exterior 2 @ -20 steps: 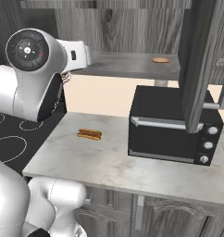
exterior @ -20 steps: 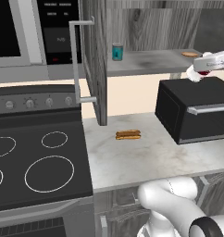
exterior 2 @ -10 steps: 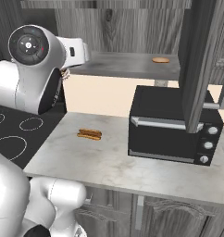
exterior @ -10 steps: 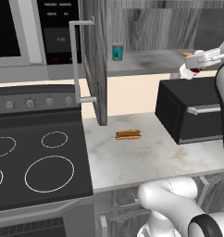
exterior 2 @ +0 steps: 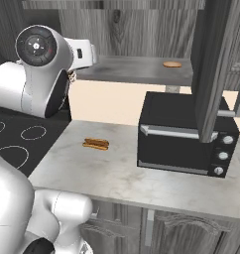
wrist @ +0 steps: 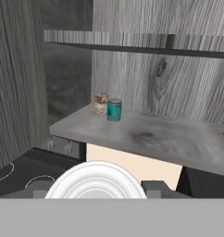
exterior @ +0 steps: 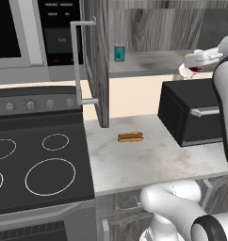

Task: Pick the cans from the counter and place them in their designated side in the cabinet.

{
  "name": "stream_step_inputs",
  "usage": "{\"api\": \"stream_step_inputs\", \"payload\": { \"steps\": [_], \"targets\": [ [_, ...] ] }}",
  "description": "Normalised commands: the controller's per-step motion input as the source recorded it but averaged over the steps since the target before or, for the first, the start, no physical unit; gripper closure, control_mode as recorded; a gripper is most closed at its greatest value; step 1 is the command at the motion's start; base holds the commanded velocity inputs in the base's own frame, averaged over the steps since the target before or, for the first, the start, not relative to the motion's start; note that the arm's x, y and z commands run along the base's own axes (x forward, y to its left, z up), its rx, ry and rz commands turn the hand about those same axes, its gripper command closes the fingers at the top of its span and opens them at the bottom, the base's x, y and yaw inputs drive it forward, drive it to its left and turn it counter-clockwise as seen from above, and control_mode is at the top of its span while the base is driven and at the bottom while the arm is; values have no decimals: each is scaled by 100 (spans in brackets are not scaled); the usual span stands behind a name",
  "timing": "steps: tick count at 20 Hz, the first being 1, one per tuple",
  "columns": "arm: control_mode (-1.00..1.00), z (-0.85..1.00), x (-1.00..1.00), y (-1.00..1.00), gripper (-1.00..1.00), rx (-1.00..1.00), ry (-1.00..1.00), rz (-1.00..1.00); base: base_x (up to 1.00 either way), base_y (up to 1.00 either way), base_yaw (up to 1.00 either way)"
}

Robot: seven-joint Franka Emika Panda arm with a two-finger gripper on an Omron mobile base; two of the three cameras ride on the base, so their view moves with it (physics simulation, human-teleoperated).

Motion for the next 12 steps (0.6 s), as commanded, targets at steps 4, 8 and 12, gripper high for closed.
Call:
{"api": "stream_step_inputs", "payload": {
  "steps": [4, 8, 12],
  "targets": [
    [-100, 0, 19, 0, 100, 0, 0, 1, 0, 0, 0],
    [-100, 0, 18, 0, 100, 0, 0, 1, 0, 0, 0],
    [-100, 0, 16, 1, 100, 1, 0, 1, 0, 0, 0]
  ]
}}
